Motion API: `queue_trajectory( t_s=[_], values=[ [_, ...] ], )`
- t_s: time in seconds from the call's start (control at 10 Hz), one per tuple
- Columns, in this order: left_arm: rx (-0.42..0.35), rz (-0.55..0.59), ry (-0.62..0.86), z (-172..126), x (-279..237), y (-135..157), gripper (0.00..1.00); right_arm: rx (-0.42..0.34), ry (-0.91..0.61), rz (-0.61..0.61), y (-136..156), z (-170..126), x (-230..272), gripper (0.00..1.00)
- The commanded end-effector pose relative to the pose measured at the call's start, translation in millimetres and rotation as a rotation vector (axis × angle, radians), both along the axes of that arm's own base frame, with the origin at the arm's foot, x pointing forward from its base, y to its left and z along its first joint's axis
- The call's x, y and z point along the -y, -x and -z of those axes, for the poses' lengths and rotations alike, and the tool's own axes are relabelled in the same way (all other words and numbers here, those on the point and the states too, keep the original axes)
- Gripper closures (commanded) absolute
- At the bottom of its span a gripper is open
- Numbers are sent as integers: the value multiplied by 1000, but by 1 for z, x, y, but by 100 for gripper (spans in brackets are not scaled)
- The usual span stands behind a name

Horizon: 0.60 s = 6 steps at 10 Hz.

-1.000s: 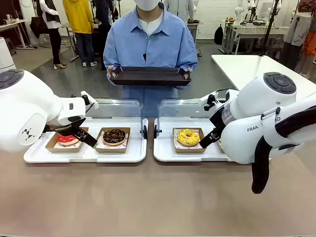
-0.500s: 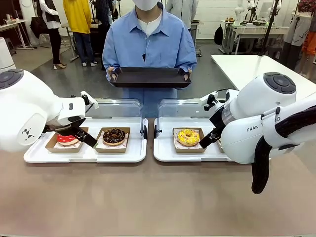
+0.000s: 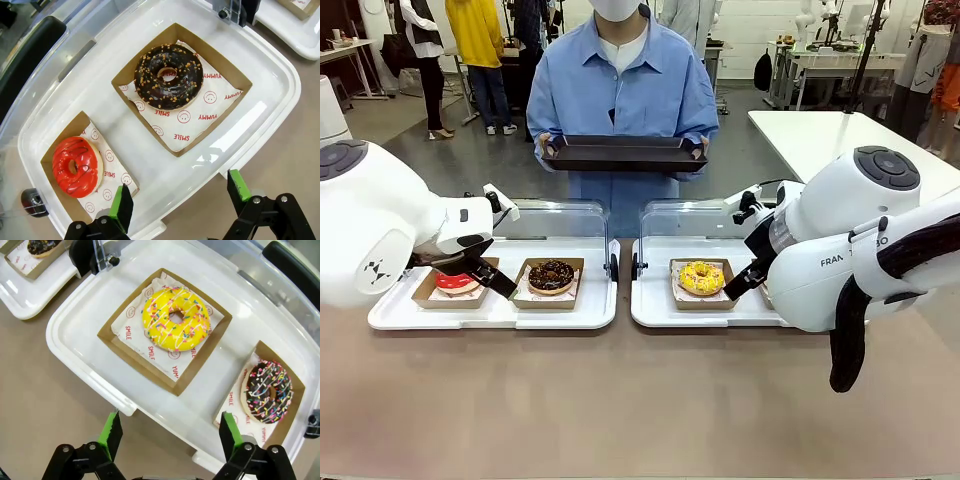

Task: Provide the desired donut to the person.
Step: Pick up and lift the Paper togo box containing the Donut pointed at by the person.

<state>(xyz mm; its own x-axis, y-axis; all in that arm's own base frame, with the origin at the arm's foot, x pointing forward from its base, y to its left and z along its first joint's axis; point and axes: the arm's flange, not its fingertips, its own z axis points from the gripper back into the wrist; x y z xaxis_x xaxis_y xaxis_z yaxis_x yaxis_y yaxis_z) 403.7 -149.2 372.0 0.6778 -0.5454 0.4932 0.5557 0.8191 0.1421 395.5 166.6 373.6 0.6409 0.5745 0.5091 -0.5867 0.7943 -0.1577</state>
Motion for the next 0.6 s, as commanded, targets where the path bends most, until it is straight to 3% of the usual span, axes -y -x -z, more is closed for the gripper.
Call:
queue_trajectory(
  t_s=[0.0, 0.2, 0.5],
  values=[
    [0, 0, 0, 0, 0, 0, 0, 0, 0, 0, 0, 0, 0, 0],
    [0, 0, 0, 0, 0, 0, 0, 0, 0, 0, 0, 0, 0, 0],
    [23, 50, -25, -62, 7, 16, 0, 19, 15, 12, 23, -72, 12, 0]
  ],
)
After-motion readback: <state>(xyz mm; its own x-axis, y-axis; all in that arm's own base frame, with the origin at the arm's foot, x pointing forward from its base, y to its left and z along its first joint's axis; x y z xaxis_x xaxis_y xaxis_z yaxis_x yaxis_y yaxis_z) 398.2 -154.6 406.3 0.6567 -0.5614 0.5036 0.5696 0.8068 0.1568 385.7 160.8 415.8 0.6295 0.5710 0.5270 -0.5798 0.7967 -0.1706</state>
